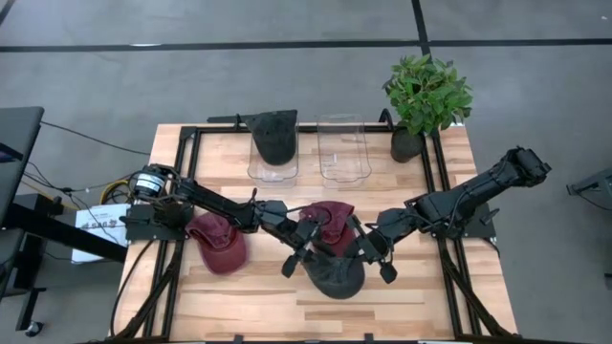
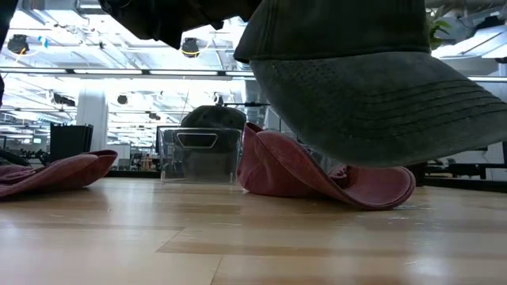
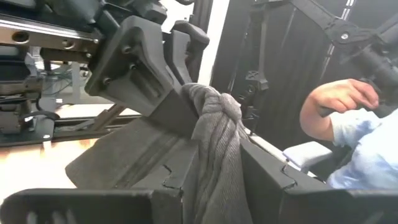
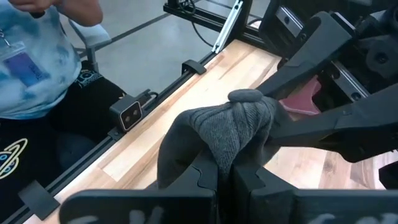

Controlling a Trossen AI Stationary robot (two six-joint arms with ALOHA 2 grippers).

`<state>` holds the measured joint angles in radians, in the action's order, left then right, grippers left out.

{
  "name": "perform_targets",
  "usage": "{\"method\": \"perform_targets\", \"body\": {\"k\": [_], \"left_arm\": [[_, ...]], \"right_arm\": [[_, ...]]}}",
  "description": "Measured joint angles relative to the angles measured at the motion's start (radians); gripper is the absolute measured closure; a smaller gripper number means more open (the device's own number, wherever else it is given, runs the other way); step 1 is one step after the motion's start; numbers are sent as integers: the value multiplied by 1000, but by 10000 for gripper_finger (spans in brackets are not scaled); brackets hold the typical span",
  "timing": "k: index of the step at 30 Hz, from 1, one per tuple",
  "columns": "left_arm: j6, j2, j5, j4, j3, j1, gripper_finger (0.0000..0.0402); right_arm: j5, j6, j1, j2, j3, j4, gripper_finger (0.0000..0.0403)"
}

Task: Pick & Place hat
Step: Put the black cap into the left transparent bin

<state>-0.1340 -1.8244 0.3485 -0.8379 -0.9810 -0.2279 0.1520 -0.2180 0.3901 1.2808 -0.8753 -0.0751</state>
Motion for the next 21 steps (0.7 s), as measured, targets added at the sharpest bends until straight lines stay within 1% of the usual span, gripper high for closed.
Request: {"method": "perform_targets", "body": {"k": [2,4,5,7,8,11,15,18,21], "left_arm": [[-1,0,-4,0,0,-1,298],[0,0,-4,0,0,-3,315],[2,0,-4,0,0,-5,330],[6,0,11,0,0,-6,374],[6,0,21,0,0,-6,386],[17,0,49,-1,0,-8,391],[24,0,58,-1,0,-15,395],[24,0,72,0,0,-17,394],[24,0,74,0,0,-17,394]], "right_arm": [[0,0,0,0,0,0,403],[0,0,0,0,0,0,403],[0,0,0,0,0,0,403],[0,0,0,0,0,0,403],[0,0,0,0,0,0,403],[3,0,0,0,0,-1,403],[3,15,8,0,0,0,394],[-3,69,9,0,0,1,375],[-25,117,9,0,0,1,345]]}}
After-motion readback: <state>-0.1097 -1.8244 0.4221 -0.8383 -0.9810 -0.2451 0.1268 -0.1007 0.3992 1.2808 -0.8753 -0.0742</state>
